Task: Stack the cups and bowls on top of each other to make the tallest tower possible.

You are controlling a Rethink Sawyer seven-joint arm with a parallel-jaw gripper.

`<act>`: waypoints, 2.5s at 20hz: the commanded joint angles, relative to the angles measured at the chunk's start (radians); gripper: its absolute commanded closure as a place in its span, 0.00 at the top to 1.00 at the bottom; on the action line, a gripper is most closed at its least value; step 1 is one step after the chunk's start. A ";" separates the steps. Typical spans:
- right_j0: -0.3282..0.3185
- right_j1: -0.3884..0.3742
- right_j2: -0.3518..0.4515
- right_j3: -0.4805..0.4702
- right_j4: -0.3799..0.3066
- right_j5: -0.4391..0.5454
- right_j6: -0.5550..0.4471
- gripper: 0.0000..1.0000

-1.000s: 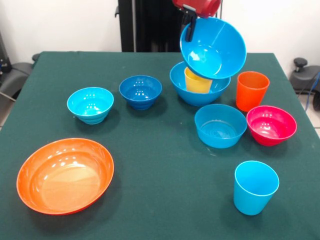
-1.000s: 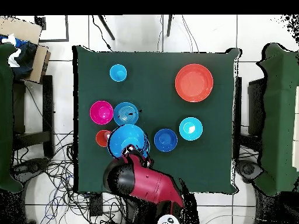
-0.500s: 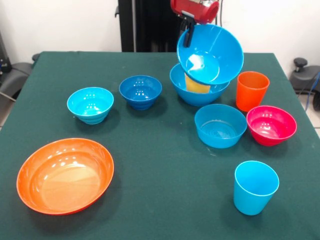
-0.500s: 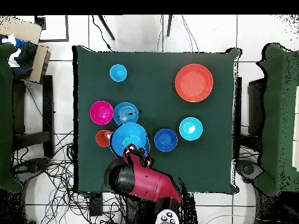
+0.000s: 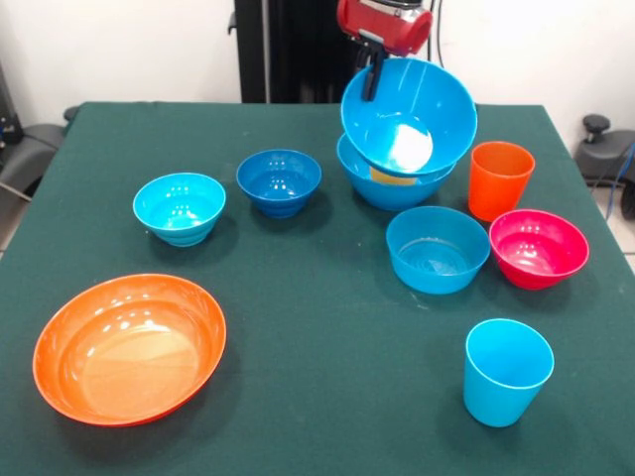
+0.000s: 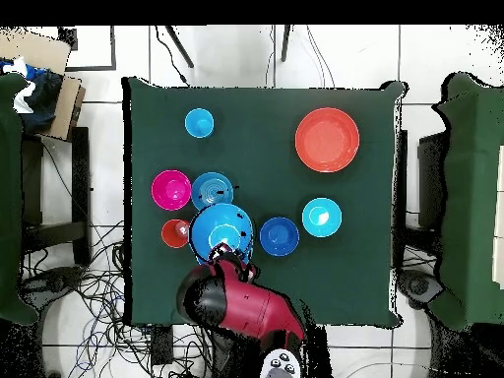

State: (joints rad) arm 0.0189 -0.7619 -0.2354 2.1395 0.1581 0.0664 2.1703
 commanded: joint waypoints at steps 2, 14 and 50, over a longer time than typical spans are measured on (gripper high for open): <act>0.009 0.034 0.088 -0.006 -0.035 -0.040 0.110 0.00; 0.019 0.021 0.091 -0.004 -0.026 -0.017 0.109 0.00; 0.021 -0.038 0.109 0.152 -0.026 -0.077 0.149 0.00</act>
State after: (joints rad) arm 0.0603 -0.8411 -0.2272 2.2456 0.1581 0.0418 2.1703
